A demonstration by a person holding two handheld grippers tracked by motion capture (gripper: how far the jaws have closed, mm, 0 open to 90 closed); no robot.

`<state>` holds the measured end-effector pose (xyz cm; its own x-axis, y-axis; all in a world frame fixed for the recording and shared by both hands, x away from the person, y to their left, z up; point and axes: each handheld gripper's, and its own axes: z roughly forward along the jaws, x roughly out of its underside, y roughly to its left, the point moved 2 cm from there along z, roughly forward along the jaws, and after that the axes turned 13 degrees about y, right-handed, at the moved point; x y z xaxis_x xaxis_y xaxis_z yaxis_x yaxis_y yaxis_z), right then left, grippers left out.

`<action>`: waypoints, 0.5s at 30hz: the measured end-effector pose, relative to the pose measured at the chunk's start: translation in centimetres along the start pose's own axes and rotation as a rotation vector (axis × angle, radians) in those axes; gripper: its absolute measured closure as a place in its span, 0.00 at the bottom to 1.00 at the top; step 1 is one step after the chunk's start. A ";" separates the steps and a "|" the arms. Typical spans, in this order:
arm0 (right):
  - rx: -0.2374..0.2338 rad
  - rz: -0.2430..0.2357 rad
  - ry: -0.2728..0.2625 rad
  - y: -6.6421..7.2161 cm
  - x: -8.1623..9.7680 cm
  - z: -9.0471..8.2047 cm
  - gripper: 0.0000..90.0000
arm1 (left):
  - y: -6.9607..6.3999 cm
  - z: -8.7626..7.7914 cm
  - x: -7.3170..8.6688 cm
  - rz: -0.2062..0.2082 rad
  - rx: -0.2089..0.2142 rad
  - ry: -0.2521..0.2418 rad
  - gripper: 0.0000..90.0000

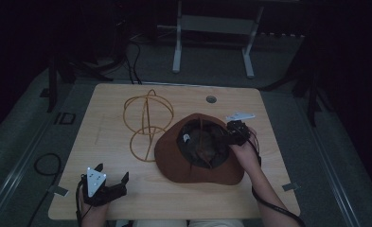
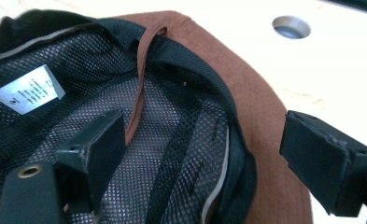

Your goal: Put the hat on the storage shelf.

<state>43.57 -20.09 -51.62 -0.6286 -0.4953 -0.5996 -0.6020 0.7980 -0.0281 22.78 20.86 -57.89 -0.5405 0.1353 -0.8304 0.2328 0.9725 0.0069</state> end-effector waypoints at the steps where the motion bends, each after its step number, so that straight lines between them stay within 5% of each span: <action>1: -0.009 -0.008 0.014 -0.1 -0.1 0.3 0.15 | 0.0 0.0 0.0 0.000 0.002 0.001 0.06; 5: -0.034 -0.024 0.032 -0.2 -0.4 1.4 0.14 | 0.0 0.1 0.0 0.003 0.010 0.012 0.06; 9: 0.017 -0.019 0.068 -0.4 -0.7 2.6 0.17 | -0.2 0.2 0.0 0.009 0.012 0.014 0.06; 15: 0.100 -0.062 0.099 -0.2 -0.5 3.9 0.47 | -0.3 0.3 0.0 0.018 0.012 0.016 0.06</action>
<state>45.93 -18.66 -54.41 -0.6402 -0.5722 -0.5126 -0.5919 0.7927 -0.1455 22.96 20.56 -58.09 -0.5493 0.1555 -0.8210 0.2517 0.9677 0.0149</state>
